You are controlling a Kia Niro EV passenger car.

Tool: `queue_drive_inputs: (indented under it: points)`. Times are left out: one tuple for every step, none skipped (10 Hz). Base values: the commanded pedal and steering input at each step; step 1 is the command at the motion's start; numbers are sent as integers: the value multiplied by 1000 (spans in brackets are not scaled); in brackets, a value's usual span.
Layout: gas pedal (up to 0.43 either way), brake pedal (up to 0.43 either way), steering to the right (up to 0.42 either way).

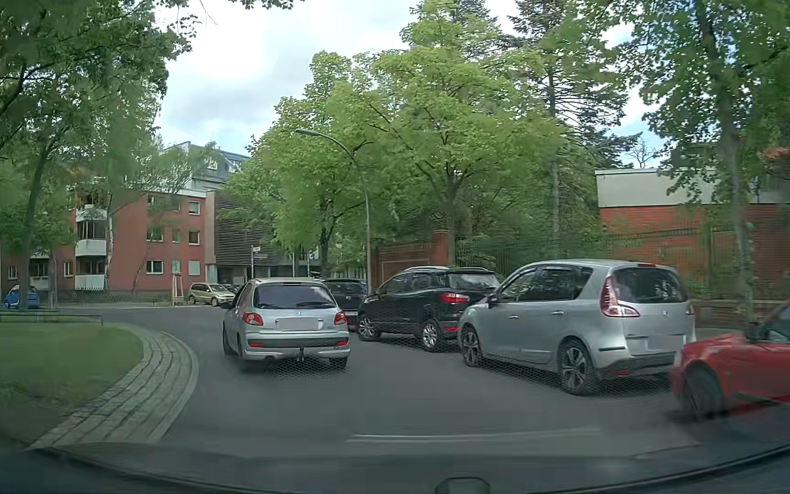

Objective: Follow the waypoints while adhering to traffic rules and regulations

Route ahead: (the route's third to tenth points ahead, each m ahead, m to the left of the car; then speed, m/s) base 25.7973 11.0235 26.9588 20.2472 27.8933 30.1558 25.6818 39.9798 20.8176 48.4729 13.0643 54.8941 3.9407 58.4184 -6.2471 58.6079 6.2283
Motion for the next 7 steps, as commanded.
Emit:
queue_drive_inputs:
  points:
    - [110,18,-167]
    - [59,18,-170]
    - [0,24,-174]
    - [0,18,-177]
    - [0,18,-178]
    - [0,18,-178]
    - [0,49,-178]
